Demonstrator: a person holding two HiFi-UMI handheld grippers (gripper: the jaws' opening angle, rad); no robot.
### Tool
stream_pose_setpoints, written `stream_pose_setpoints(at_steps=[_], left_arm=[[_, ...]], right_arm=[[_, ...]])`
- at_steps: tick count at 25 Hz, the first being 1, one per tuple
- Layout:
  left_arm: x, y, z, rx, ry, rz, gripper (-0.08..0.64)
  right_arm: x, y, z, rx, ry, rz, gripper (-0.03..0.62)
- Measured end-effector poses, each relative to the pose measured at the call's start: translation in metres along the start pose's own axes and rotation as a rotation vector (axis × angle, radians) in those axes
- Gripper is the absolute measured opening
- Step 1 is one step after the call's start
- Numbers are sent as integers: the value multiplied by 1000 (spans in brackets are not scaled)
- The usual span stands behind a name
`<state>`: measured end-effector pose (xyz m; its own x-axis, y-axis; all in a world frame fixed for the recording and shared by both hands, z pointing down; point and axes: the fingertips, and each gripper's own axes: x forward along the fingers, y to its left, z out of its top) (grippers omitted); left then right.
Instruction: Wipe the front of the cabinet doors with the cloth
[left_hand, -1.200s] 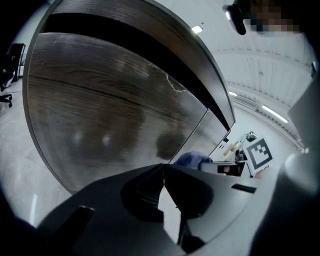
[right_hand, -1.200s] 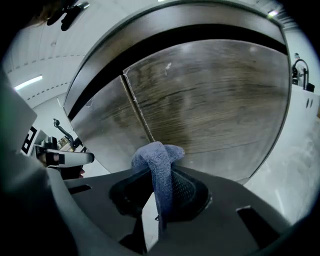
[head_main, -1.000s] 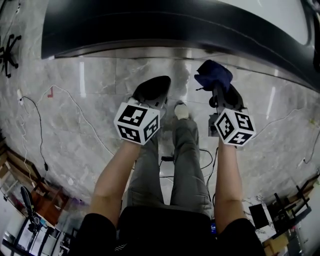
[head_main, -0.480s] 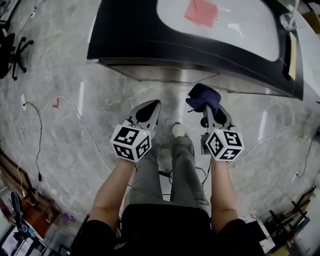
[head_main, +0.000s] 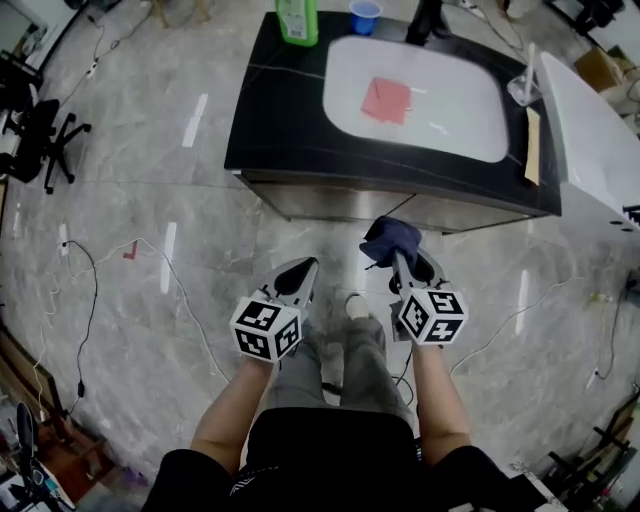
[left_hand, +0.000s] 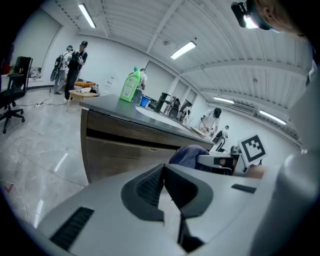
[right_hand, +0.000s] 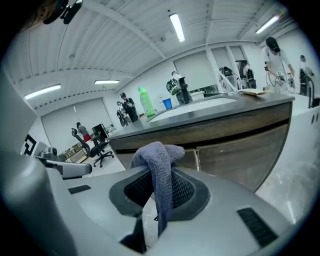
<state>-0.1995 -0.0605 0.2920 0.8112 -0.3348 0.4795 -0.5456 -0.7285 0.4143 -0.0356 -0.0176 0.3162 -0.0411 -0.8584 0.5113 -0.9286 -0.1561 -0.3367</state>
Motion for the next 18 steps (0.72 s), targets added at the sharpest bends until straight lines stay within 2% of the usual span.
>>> stream_pose_setpoints(at_steps=[10, 18], left_arm=[[-54, -17, 47, 54, -55, -2, 8], [-89, -30, 85, 99, -147, -10, 8]], right_arm=[[-43, 39, 33, -6, -61, 32, 71], [-76, 64, 58, -41, -122, 44, 71]])
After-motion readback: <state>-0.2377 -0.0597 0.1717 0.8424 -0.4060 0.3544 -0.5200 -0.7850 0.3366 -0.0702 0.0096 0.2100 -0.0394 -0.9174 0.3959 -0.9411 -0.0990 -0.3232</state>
